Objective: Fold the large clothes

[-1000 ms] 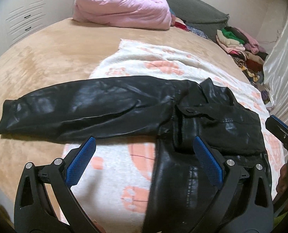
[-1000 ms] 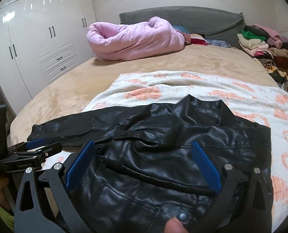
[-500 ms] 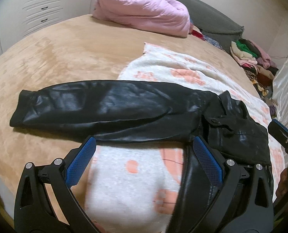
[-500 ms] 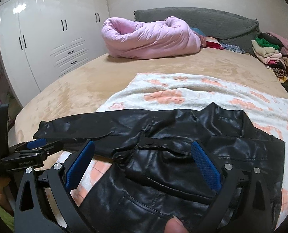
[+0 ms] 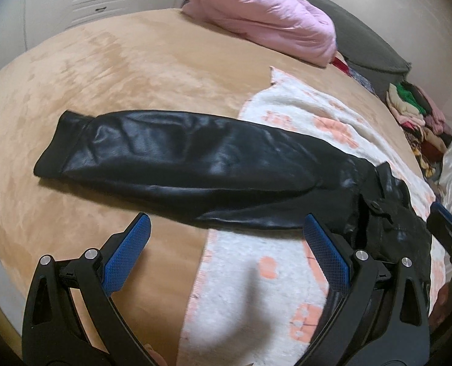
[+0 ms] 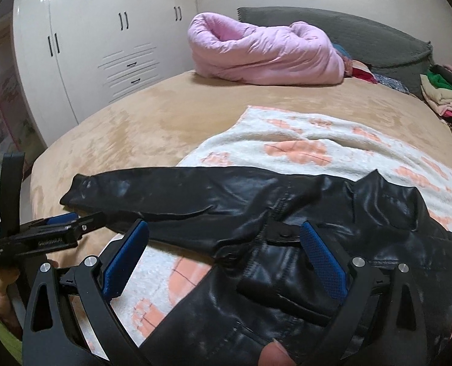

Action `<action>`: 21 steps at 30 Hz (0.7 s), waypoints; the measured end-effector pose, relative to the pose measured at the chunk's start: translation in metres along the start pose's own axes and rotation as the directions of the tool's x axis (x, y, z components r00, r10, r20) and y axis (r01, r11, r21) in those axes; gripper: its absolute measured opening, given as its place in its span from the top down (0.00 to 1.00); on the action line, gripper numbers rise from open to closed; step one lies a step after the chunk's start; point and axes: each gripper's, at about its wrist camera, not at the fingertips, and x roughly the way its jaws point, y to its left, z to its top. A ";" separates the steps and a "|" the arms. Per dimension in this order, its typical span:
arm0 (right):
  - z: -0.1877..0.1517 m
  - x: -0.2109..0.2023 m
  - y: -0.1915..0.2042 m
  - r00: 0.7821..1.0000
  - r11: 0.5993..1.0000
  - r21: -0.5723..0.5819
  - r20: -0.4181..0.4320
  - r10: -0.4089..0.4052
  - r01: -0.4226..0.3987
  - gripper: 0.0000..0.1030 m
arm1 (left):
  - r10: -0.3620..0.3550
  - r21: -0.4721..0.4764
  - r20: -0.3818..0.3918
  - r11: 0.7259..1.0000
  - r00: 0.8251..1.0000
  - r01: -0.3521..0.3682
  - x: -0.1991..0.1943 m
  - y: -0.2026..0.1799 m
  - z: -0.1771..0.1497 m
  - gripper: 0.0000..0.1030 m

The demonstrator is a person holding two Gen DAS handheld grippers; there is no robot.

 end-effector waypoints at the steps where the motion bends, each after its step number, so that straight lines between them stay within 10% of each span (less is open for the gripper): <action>1: 0.000 0.003 0.003 1.000 1.000 -0.007 -0.003 0.002 -0.002 0.04 | 0.006 -0.020 -0.002 1.000 1.000 -0.006 0.002 0.006 0.001 0.09; 21: -0.017 0.051 0.043 0.994 0.995 -0.062 -0.081 0.076 -0.081 0.04 | 0.069 -0.308 0.004 0.949 0.998 -0.065 0.026 0.087 0.003 0.09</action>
